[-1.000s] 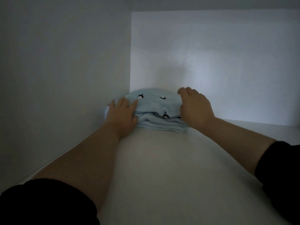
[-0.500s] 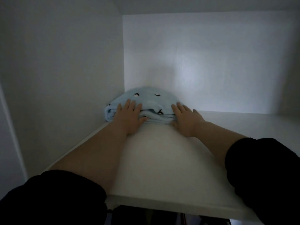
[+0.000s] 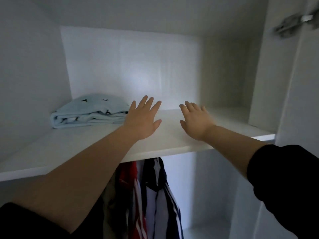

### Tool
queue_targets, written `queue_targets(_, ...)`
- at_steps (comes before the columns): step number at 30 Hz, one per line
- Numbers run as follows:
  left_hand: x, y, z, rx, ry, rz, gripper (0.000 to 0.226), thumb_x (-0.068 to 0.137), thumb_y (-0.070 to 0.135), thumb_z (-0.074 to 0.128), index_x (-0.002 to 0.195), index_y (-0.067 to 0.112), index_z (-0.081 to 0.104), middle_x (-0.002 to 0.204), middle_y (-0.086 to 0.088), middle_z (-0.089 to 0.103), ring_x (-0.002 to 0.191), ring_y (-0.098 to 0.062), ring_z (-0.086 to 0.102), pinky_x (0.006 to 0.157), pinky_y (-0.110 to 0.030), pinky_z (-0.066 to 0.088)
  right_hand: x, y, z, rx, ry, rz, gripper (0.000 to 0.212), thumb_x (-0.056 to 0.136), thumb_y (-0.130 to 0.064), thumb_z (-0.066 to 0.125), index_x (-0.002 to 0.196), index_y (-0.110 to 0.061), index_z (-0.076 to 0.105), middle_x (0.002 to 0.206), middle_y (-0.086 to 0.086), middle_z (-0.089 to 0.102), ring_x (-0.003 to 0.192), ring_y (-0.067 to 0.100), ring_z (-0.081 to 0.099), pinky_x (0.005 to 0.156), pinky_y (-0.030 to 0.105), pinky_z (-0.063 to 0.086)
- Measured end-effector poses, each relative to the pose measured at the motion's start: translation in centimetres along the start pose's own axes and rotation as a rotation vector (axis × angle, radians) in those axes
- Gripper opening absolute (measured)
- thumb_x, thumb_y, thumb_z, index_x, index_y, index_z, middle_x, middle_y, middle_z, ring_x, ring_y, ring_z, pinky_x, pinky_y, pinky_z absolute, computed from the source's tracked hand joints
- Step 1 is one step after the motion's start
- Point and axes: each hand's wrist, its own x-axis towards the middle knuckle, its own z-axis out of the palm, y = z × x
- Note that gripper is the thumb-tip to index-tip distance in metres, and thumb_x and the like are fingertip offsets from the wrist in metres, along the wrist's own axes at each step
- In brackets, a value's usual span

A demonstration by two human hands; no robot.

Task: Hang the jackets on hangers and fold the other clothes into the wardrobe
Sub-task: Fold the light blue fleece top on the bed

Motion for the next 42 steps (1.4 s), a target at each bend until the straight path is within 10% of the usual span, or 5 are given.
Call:
queue_targets(20, -22.6, 57.9, -16.9, -0.602, 0.143, 0.643, 0.067, 0.097, 0.038, 0.038, 0.153, 0.017, 0.008, 0.161, -0.008, 0.005, 0.148, -0.025, 0.000, 0.117, -0.048, 0.009, -62.4, 24.8, -15.8, -0.297, -0.065, 0.770, 0.057, 0.097, -0.024, 0.043, 0.147, -0.005, 0.025, 0.159, 0.015, 0.012, 0.147, 0.030, 0.008, 0.119, 0.044, 0.006)
queue_targets(42, -41.5, 110.0, -30.6, -0.784, 0.008, 1.205, 0.065, 0.100, 0.037, 0.033, 0.153, 0.016, 0.001, 0.161, -0.007, -0.006, 0.148, -0.024, -0.009, 0.118, -0.047, 0.003, -109.2, 47.2, -22.8, -0.388, -0.286, 1.342, 0.057, 0.096, -0.026, 0.043, 0.146, -0.008, 0.023, 0.159, 0.013, 0.010, 0.148, 0.027, 0.004, 0.120, 0.043, 0.006)
